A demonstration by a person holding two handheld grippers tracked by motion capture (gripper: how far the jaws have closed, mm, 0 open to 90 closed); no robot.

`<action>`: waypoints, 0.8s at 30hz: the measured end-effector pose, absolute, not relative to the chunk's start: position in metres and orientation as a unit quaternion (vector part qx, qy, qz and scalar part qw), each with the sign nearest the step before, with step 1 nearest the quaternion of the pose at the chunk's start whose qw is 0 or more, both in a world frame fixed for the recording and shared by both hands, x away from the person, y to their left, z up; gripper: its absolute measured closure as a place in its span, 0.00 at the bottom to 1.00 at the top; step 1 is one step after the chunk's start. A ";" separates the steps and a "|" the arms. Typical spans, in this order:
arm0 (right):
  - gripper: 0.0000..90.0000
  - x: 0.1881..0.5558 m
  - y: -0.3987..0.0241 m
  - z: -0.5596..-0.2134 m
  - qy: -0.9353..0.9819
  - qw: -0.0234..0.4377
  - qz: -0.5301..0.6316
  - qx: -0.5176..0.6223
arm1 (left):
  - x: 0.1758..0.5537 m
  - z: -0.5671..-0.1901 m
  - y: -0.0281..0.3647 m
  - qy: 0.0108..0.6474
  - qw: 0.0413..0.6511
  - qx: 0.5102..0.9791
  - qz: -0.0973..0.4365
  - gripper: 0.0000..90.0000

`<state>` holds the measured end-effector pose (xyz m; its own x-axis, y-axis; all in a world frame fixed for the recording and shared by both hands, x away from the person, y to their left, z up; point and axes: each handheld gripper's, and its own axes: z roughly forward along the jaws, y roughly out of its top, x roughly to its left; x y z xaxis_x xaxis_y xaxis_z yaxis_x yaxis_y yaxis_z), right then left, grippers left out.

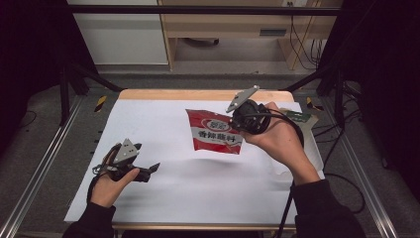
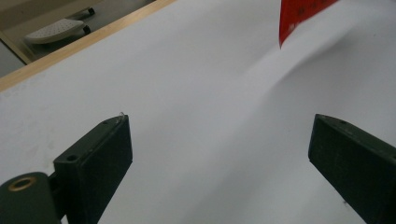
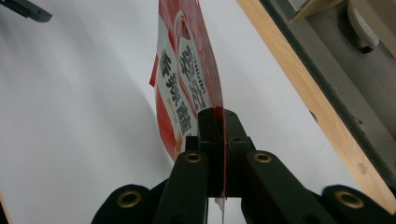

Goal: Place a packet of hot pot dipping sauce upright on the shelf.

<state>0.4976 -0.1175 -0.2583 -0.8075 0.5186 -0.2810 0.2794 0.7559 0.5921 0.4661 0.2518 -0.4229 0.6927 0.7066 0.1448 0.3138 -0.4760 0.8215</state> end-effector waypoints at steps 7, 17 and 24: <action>1.00 0.490 -0.141 -0.238 0.899 0.239 0.278 0.239 | 0.466 -0.436 0.255 0.316 0.391 0.830 0.242 0.07; 1.00 0.475 -0.187 -0.215 0.880 0.263 0.278 0.281 | 0.467 -0.440 0.262 0.323 0.386 0.829 0.244 0.07; 1.00 0.466 -0.218 -0.212 0.866 0.274 0.275 0.314 | 0.468 -0.442 0.266 0.330 0.388 0.825 0.242 0.07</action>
<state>0.4657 -0.2182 -0.2120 -0.6522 0.6952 -0.3023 0.3943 0.6517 0.6480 0.4681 0.2659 -0.4418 0.6643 0.7336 0.1436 0.3570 -0.4801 0.8013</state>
